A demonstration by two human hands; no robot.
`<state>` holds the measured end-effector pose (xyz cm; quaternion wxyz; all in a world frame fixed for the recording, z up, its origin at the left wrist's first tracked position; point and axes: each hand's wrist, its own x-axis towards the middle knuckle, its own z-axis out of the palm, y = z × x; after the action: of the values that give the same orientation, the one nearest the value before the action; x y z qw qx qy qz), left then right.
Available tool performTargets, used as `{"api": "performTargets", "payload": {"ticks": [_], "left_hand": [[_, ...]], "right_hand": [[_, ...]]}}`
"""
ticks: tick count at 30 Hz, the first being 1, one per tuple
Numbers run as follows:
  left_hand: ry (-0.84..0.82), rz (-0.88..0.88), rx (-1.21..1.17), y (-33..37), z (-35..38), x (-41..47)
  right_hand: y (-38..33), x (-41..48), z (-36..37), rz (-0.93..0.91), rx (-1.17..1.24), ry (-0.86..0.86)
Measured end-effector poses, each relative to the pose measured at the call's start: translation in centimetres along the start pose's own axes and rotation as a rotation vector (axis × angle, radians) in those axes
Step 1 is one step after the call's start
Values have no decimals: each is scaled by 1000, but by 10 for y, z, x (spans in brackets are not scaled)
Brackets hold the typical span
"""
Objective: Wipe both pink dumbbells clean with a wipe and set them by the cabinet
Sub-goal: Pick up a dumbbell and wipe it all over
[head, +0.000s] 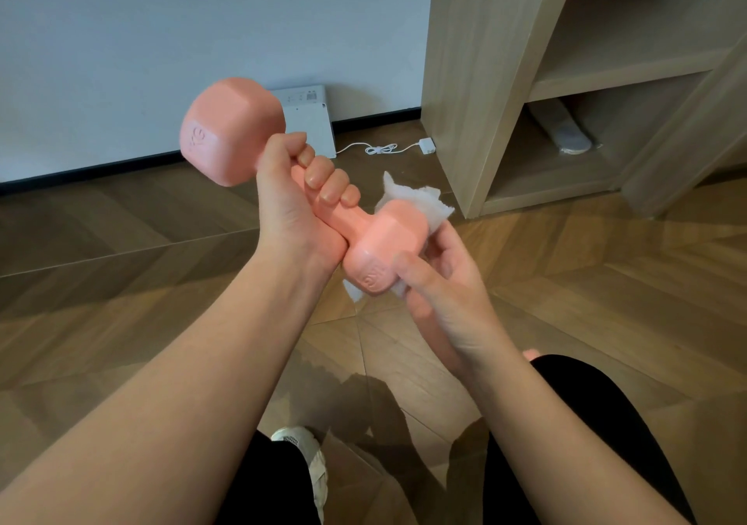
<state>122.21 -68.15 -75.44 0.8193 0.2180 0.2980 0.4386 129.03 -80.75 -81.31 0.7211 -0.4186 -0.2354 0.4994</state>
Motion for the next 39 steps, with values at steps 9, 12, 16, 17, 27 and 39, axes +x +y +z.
{"api": "performTargets", "payload": {"ticks": [9,12,16,17,27,39], "left_hand": [[-60,33,64,1,3,-2],[-66,25,56,0,4,-2],[-71,24,33,0,3,-5],[-75,26,32,0,3,-5],[-51,-1,26,1,2,-4],[5,-188,203,2,-4,-5]], "right_hand": [[1,-2,1,151,203,-107],[1,-3,0,-75,-8,-1],[4,-2,0,-70,69,-1],[4,-1,0,5,165,-48],[2,-6,0,-358,-256,-7],[-3,-1,-23,-182,-579,-260]]}}
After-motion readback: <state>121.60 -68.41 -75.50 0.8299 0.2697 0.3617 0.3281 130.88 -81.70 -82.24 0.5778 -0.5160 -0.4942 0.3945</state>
